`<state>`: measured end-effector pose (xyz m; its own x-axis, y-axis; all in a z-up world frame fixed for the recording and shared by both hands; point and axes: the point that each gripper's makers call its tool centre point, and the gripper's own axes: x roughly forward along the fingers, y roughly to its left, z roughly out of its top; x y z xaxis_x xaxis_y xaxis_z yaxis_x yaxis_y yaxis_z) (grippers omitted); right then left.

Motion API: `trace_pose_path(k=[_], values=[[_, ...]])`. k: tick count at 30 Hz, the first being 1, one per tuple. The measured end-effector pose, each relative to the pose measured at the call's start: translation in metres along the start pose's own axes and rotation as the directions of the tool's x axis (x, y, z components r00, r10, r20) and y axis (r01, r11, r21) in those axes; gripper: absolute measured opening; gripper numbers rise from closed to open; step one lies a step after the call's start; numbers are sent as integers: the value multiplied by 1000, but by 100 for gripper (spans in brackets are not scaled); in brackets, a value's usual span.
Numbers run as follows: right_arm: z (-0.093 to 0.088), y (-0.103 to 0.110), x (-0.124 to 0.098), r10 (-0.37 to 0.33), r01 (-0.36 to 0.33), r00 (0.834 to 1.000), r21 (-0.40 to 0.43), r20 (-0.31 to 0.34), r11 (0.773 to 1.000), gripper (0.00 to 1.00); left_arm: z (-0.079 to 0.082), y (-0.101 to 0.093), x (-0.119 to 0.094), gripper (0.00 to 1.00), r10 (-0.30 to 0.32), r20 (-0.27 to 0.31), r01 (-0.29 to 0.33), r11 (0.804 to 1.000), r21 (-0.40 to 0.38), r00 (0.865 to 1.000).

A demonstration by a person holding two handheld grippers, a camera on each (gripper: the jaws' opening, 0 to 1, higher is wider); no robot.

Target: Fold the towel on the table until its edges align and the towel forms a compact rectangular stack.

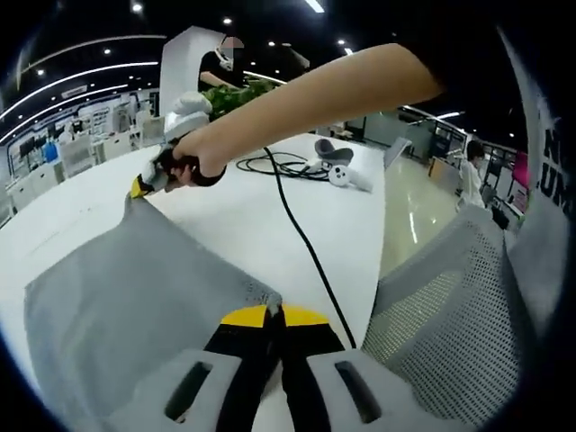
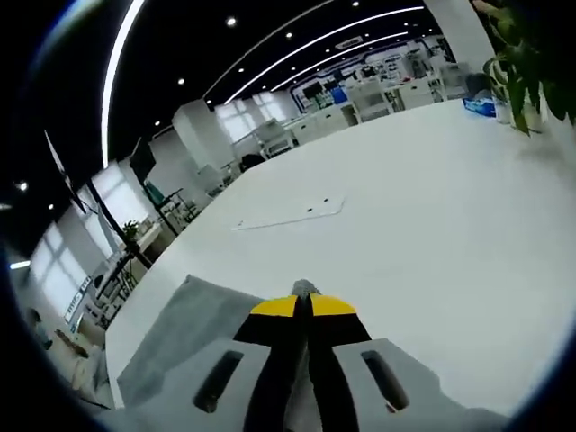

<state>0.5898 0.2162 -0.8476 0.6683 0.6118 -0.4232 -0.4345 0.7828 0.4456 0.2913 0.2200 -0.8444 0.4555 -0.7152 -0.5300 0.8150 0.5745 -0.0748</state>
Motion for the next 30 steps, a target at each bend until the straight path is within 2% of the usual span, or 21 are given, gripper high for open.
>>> trace_pose_path(k=[4,15,30], values=[[6,12,5,15,-15,1000,-5,8,1000,0,-4,9,-13,4,39,-2,-39,999,12,999],[22,48,16,67,-66,997,-35,29,997,0,-12,41,-52,3,149,30,-146,986,-79,988],[33,79,22,95,-92,995,-62,44,994,0,-8,59,-82,3,224,89,-207,963,-172,970]])
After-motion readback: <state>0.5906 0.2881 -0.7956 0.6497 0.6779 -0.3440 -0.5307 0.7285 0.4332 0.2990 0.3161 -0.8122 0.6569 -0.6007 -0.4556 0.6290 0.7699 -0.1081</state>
